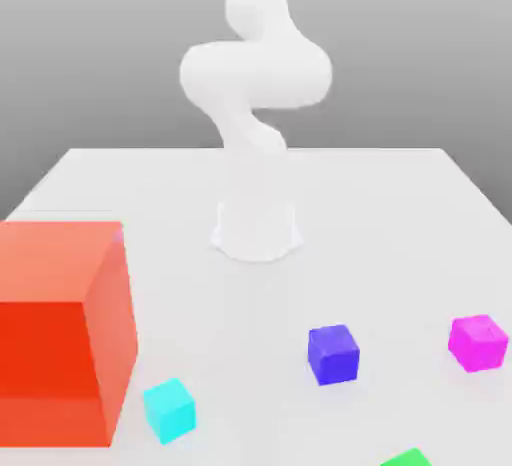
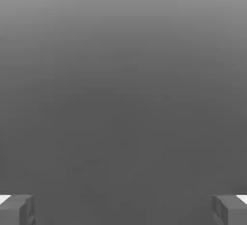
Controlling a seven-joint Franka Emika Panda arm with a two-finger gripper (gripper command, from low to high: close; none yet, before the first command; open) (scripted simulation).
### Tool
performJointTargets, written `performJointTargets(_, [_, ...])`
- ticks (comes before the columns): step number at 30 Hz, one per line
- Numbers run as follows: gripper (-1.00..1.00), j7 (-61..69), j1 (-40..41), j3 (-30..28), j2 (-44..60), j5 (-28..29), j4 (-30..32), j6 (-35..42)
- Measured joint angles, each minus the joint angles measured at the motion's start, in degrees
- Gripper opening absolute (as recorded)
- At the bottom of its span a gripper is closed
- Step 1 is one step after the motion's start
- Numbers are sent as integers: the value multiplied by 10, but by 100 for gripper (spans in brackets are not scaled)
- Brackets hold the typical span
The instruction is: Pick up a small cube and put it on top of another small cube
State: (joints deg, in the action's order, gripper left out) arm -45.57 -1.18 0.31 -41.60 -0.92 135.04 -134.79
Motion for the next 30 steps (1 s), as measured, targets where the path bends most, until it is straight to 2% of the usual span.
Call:
performJointTargets(12, [0, 3, -60, 43, 246, -34, 179, -172])
performJointTargets(18, [0, -30, -83, 76, 386, -5, 276, -270])
performJointTargets(22, [0, -66, -86, 65, 471, 44, 278, -337])
performJointTargets(25, [0, -87, -113, 31, 533, 71, 269, -388])
performJointTargets(26, [-100, -93, -121, 23, 552, 78, 265, -404])
performJointTargets(30, [-100, -94, -121, 23, 552, 79, 265, -404])
